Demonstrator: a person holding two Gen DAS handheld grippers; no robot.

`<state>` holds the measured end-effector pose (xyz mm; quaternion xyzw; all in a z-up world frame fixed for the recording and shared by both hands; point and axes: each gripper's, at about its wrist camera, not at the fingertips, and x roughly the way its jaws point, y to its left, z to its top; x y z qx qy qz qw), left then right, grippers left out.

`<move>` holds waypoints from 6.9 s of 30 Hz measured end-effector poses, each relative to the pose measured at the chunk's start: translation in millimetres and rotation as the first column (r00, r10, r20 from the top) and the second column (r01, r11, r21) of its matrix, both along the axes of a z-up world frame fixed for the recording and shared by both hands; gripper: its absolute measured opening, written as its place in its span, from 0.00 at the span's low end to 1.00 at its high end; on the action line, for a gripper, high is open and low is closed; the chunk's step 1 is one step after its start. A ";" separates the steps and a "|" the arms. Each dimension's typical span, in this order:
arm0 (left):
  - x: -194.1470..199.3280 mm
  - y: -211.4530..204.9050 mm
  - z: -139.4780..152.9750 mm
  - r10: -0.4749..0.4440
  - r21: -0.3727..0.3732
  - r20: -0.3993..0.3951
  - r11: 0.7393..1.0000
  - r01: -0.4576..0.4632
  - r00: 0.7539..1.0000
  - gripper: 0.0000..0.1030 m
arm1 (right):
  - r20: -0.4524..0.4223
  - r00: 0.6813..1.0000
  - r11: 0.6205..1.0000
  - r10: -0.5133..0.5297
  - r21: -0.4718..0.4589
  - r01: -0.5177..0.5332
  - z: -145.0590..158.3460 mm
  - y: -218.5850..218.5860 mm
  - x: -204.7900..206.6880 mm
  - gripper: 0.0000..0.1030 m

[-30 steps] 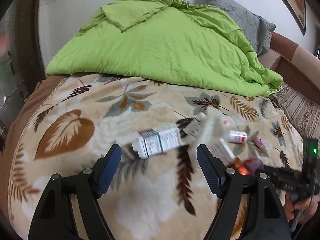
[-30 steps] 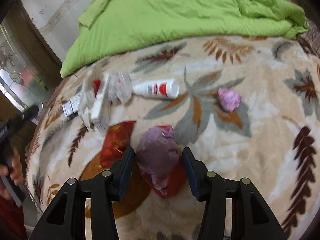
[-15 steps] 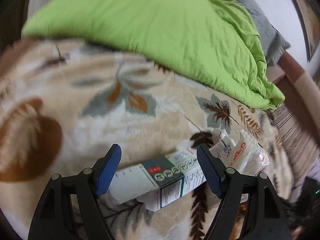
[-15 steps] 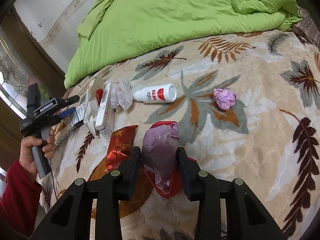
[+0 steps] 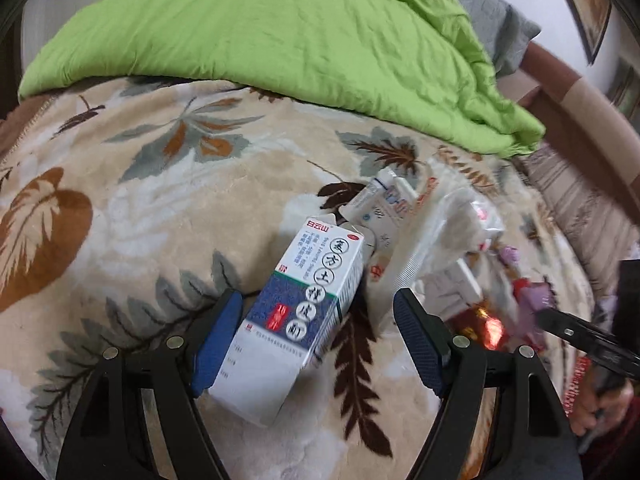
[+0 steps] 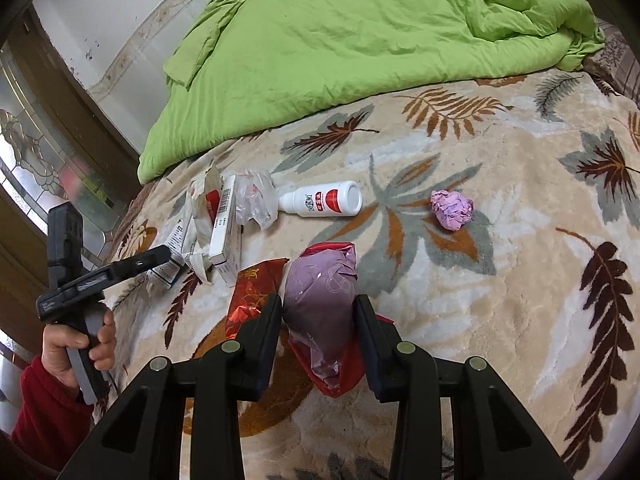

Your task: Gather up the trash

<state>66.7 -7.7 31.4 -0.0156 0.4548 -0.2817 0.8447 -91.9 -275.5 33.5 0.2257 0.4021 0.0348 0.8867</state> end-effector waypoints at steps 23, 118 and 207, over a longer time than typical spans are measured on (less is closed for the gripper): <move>-46.9 -28.5 -4.4 0.181 0.152 0.127 0.968 -0.199 0.975 0.31 | 0.089 0.995 0.989 -0.040 -0.141 0.053 23.7 8.7 -34.0 0.39; -219.7 -62.2 48.8 0.187 0.043 0.419 0.973 -0.225 0.888 0.31 | 0.229 0.973 0.915 0.034 -0.399 0.062 45.6 69.3 -80.2 0.39; -412.8 -362.1 64.9 -0.682 -0.058 0.096 0.723 0.688 0.725 0.42 | 0.083 0.768 0.771 -0.636 0.021 0.636 57.3 -226.9 -427.1 0.43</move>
